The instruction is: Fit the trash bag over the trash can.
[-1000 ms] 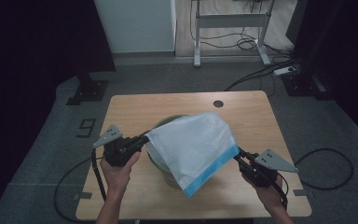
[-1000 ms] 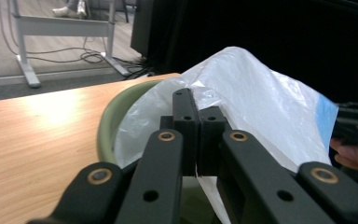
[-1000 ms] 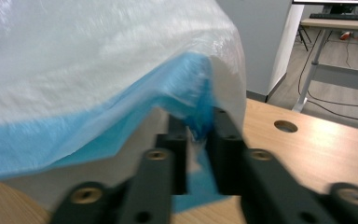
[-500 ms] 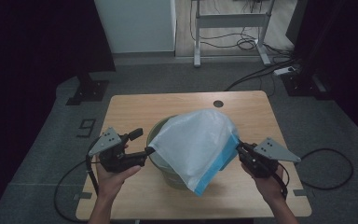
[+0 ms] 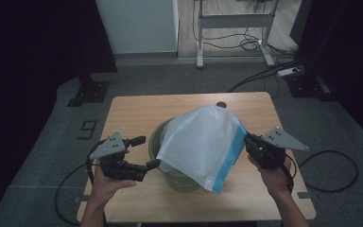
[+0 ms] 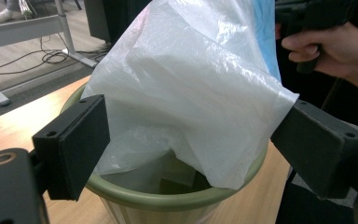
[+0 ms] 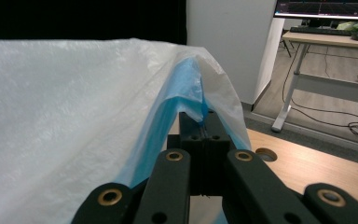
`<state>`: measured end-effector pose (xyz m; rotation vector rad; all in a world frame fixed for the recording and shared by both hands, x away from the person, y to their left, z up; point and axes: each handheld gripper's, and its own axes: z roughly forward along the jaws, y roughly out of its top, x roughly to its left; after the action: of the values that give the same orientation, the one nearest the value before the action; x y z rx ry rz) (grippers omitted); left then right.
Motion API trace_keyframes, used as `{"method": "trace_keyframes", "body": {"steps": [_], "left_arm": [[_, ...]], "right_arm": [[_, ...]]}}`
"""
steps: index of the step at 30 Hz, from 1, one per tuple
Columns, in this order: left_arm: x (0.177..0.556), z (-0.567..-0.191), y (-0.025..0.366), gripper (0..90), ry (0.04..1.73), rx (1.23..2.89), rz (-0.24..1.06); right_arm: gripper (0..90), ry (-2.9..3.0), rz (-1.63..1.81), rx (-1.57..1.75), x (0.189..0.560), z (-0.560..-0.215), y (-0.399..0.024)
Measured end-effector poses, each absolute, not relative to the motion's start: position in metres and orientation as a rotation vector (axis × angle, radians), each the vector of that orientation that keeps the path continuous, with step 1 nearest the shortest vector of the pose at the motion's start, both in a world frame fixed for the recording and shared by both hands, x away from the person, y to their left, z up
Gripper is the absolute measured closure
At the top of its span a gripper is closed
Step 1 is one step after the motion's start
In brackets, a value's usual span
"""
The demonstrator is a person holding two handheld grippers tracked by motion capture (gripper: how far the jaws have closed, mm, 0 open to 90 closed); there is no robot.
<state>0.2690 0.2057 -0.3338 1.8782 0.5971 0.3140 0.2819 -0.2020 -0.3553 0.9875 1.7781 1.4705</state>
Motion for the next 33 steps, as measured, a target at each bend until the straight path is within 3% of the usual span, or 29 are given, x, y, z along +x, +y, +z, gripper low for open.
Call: {"method": "trace_keyframes", "body": {"steps": [26,33], "left_arm": [[0.276,-0.341,0.24,14.5,0.689,1.808,0.291],[0.279,-0.325,0.226,16.0,0.654,1.825,0.298]], "right_arm": [[89.1,1.742,1.456,1.016,0.285,-0.347,-0.215],[89.1,1.766,1.482,0.958,0.283,-0.335,-0.201]]}}
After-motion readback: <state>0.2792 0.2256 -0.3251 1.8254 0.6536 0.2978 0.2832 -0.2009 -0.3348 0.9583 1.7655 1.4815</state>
